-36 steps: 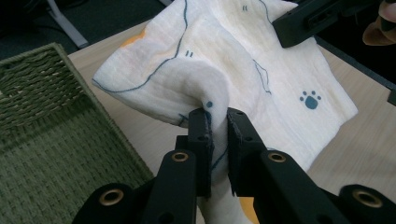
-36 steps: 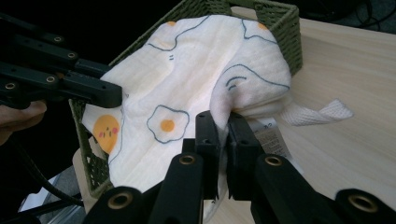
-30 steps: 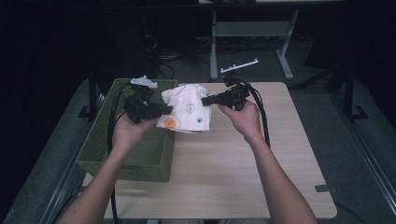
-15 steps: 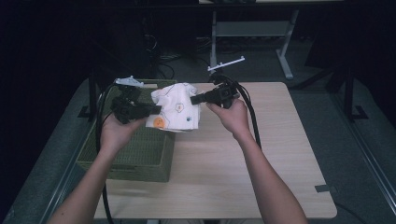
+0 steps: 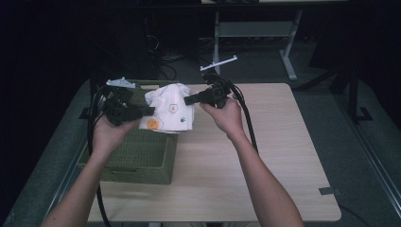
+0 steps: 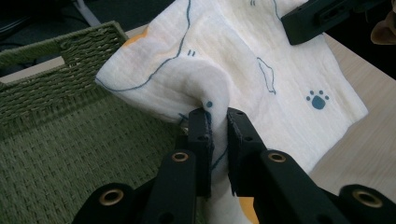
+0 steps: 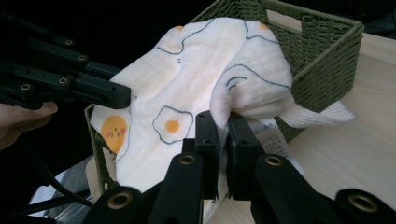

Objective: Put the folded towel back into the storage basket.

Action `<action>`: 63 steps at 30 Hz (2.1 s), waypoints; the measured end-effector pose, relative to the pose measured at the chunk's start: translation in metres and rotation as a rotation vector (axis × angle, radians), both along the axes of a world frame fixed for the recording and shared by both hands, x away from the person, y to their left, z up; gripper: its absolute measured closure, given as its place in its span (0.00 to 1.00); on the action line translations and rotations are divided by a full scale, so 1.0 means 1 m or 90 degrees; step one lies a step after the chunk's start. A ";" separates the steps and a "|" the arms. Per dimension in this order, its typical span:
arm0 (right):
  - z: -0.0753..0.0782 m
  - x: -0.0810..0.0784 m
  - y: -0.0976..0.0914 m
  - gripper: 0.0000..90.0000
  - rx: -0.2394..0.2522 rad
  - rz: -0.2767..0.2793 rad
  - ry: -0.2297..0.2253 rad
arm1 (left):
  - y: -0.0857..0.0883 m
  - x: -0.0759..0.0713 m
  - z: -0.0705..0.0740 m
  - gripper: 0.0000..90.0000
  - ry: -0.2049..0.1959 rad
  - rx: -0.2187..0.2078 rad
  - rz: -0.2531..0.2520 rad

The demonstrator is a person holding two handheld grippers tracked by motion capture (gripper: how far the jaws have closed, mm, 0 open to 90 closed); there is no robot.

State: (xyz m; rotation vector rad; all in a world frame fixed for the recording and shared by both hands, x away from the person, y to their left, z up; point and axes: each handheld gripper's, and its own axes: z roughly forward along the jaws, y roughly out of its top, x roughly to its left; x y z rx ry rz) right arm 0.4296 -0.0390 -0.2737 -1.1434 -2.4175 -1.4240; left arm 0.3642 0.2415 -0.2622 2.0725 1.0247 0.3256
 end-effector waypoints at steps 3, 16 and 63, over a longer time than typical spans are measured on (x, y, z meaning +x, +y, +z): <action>0.001 0.000 0.004 0.94 0.002 0.001 -0.003 | 0.003 0.000 0.000 0.91 0.001 0.001 0.003; -0.001 0.002 0.021 0.94 0.006 0.015 0.001 | 0.019 -0.003 0.000 0.91 0.001 0.004 0.014; -0.021 0.009 0.075 0.94 0.008 0.044 0.020 | 0.067 -0.007 -0.020 0.91 0.022 0.007 0.061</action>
